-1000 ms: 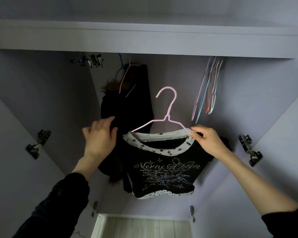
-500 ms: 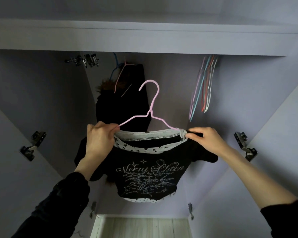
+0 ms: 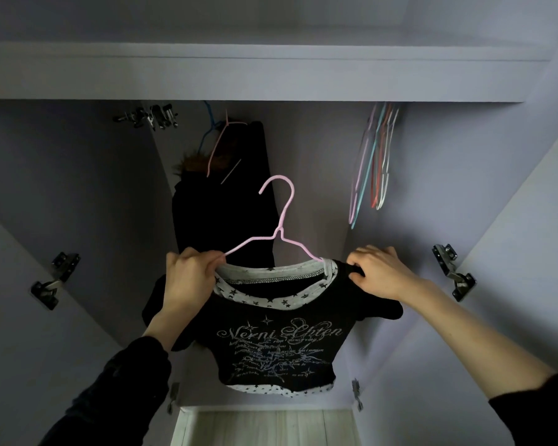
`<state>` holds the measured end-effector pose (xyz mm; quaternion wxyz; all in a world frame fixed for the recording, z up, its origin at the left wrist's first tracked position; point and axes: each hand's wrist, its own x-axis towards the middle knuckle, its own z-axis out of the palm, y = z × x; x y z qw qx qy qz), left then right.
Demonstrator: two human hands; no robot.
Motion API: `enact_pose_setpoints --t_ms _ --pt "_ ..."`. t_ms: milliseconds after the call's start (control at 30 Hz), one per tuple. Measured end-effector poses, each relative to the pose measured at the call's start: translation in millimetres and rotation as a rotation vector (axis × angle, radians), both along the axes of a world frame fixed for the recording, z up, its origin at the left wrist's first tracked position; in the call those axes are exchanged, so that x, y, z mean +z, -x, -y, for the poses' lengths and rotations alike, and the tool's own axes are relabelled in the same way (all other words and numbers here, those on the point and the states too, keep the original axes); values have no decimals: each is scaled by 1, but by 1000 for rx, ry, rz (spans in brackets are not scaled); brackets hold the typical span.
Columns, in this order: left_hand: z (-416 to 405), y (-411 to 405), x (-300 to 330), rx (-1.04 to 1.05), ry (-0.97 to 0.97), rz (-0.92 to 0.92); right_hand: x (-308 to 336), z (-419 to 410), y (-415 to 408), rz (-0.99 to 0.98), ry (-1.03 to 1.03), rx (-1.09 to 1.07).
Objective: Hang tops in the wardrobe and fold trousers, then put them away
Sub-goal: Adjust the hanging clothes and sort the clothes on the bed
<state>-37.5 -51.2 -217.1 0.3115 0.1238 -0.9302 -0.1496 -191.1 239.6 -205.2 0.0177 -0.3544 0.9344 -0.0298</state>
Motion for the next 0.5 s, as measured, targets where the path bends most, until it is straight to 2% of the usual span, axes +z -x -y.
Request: enact_pose_setpoints --t_ms 133,200,333,400,500 --pt "-12 1 2 -81 30 -32 13 5 -8 168 349 60" --pt "-20 5 6 -109 39 -52 20 18 -16 224 424 102" --pt "-29 8 11 -130 90 -49 30 41 -29 413 618 30" --pt "-29 7 10 -108 62 -12 37 46 -29 500 642 14" --pt "-30 7 8 -75 23 39 46 48 -28 590 555 -7"
